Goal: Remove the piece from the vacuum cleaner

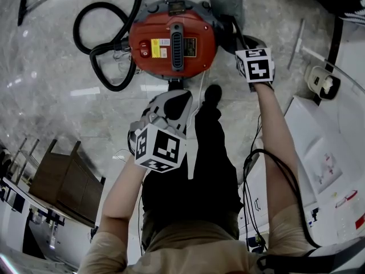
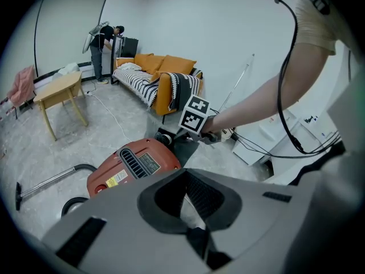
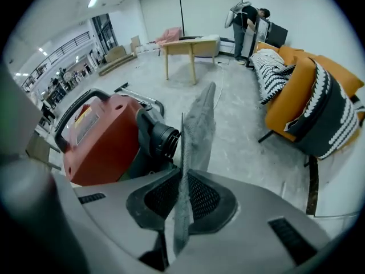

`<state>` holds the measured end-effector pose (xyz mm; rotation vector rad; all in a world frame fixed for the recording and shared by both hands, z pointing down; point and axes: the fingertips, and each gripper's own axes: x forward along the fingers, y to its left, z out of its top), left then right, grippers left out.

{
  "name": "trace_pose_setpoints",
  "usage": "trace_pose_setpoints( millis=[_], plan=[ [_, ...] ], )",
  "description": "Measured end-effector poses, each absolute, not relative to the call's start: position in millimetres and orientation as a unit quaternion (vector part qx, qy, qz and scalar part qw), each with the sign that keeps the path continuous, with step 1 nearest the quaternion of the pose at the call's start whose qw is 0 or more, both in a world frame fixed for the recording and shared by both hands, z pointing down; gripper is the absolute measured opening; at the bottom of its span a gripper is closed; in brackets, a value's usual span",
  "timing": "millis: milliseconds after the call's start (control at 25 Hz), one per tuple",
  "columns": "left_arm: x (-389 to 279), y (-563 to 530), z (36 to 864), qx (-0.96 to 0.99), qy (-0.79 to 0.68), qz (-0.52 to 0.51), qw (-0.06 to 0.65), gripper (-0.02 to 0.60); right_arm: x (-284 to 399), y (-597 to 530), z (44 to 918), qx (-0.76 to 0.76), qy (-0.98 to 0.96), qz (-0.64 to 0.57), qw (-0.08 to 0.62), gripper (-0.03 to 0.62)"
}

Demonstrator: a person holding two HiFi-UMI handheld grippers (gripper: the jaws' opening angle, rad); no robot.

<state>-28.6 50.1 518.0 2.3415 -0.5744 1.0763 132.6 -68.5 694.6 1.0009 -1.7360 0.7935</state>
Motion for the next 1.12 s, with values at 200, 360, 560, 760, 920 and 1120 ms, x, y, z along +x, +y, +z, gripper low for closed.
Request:
trace_pose_setpoints(
  millis=[200, 360, 560, 760, 920, 1120],
  plan=[
    [-25, 53, 521, 0.859, -0.207, 0.397, 0.249, -0.003, 132, -68, 696, 0.411, -0.720, 0.267, 0.492, 0.034],
    [-22, 53, 519, 0.861, -0.204, 0.397, 0.245, -0.003, 135, -66, 696, 0.419, -0.719, 0.265, 0.487, 0.034],
    [-24, 54, 519, 0.858, -0.210, 0.398, 0.246, -0.003, 137, -71, 696, 0.499, -0.629, 0.523, 0.287, 0.034],
    [-22, 56, 521, 0.857, -0.211, 0.397, 0.250, -0.003, 139, -69, 700, 0.532, -0.520, 0.658, 0.119, 0.035],
    [-19, 55, 520, 0.858, -0.212, 0.396, 0.250, -0.003, 142, -66, 703, 0.529, -0.436, 0.728, -0.010, 0.041],
    [-22, 54, 522, 0.856, -0.215, 0.399, 0.250, -0.003, 140, -68, 700, 0.499, -0.570, 0.632, 0.162, 0.040]
  ],
)
